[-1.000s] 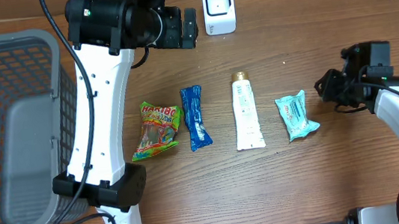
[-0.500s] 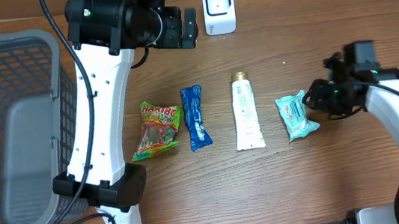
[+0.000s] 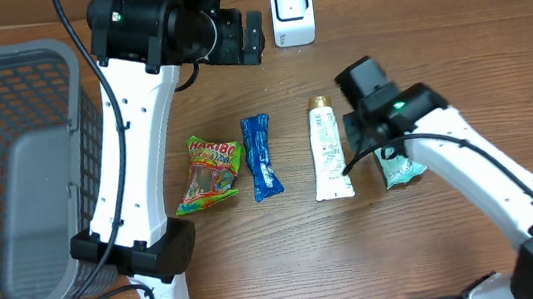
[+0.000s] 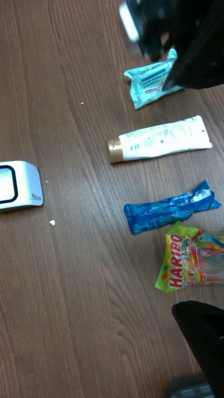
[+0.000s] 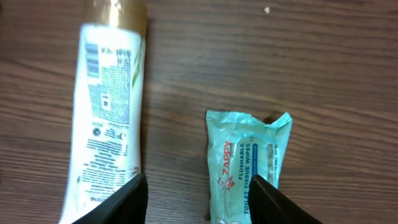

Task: Scan the item barcode

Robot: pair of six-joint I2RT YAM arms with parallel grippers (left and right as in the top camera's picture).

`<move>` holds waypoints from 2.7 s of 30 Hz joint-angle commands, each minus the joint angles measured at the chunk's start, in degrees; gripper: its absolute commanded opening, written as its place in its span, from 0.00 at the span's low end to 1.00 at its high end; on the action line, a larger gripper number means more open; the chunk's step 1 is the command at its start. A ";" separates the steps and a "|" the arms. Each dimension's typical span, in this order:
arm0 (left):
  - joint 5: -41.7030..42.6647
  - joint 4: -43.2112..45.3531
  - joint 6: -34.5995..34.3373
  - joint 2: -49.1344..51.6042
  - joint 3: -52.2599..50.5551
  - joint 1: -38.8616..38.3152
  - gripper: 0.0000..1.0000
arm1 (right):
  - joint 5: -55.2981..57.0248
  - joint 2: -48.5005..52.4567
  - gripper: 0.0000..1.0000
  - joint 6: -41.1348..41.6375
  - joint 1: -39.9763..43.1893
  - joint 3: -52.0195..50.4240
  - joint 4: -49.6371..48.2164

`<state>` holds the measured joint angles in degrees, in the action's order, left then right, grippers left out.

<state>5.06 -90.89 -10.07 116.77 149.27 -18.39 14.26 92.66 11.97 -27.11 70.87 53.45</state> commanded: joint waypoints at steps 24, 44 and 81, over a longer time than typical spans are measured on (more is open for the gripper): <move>-0.66 0.02 1.07 0.74 0.02 -0.11 1.00 | 11.43 13.92 0.56 4.48 -1.27 -8.85 -1.29; -0.63 0.02 1.07 0.74 0.02 -0.11 1.00 | 7.74 13.86 0.04 4.61 -1.29 -9.22 -0.28; -0.63 0.02 1.07 0.74 0.02 -0.11 1.00 | 8.70 13.88 0.80 4.17 7.54 -16.26 -5.77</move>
<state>5.06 -90.89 -10.07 116.77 149.27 -18.39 24.45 103.61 15.86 -20.78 59.37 50.35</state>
